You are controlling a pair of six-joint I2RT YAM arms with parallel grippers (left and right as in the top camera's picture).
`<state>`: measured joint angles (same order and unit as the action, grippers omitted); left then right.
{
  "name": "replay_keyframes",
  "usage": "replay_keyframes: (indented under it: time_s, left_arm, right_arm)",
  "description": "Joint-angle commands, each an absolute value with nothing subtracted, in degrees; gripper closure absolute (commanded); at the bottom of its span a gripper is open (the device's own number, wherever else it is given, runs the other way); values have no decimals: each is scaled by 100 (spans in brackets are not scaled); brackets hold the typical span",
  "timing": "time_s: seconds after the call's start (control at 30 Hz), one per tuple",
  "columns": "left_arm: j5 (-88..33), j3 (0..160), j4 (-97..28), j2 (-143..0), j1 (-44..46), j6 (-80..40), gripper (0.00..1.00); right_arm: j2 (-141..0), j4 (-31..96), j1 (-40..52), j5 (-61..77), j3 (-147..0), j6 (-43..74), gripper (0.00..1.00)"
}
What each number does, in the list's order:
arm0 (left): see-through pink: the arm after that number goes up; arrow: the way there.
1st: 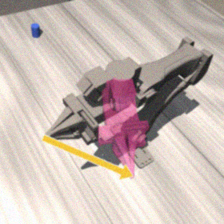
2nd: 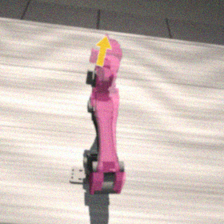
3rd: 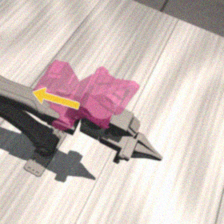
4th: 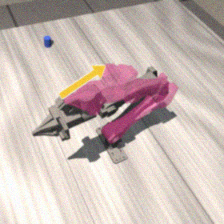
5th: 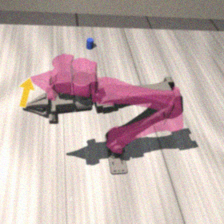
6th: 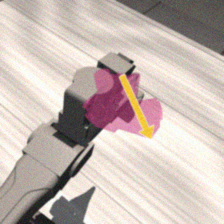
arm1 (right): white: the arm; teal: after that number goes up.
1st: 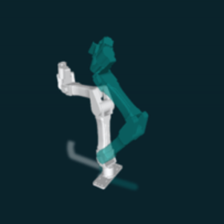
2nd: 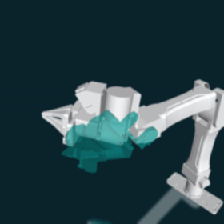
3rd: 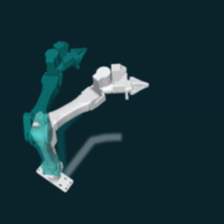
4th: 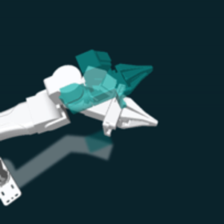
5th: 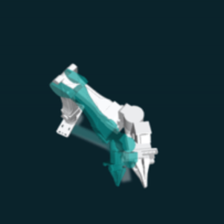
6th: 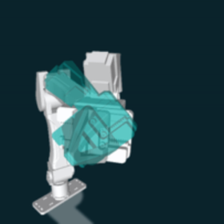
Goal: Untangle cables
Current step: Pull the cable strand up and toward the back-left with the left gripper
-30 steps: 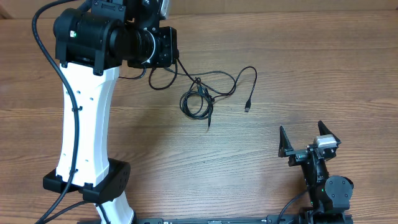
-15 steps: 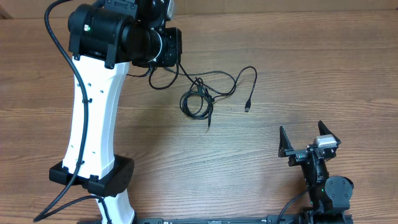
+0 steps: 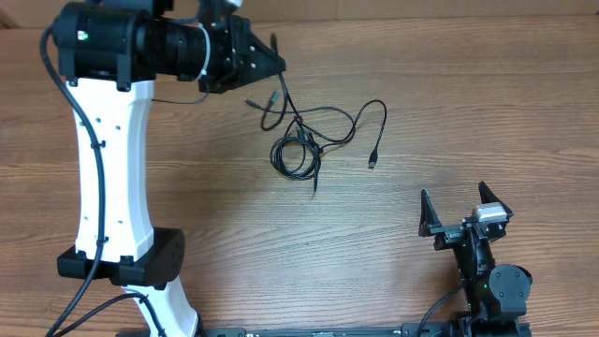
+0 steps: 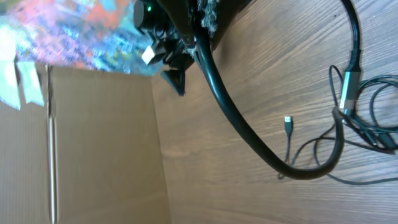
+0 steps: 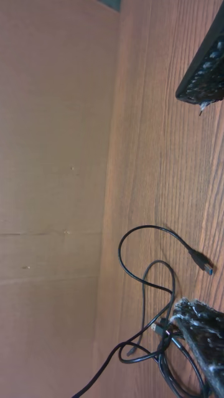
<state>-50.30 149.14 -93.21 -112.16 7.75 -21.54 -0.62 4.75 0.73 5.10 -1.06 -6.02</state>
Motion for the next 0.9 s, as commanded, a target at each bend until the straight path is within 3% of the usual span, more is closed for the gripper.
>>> replay_keyframes:
  time_s: [0.0,0.1,0.23,0.4,0.53,0.67,0.77,0.87]
  left_arm:
    - [-4805,14936,-9292,-11238,454,-2606,96]
    - [-4956,14936,-9229,-11238,93,-3221,96]
    - [-7776,14947,-7642,-11205,-342,-2877,96]
    - [-7616,14953,-6838,-10842,-331,-3380,96]
    - [-6788,14958,-5968,-10328,-338,-3892,96]
    - [-6396,14958,-3610,-9743,-338,-3854,96]
    - [-6267,14958,-2569,-9456,-338,-3944,96]
    - [-6093,14958,-2541,-9214,-338,-3887,96]
  right_arm:
    - [-16,454,30,504,-49,-607,0]
    - [-16,454,30,504,-49,-607,0]
    - [-16,454,30,506,-49,-607,0]
    - [-16,454,30,504,-49,-607,0]
    - [-16,454,30,504,-49,-607,0]
    - [-16,454,30,506,-49,-607,0]
    - [-16,454,30,506,-49,-607,0]
    - [-16,454,30,504,-49,-607,0]
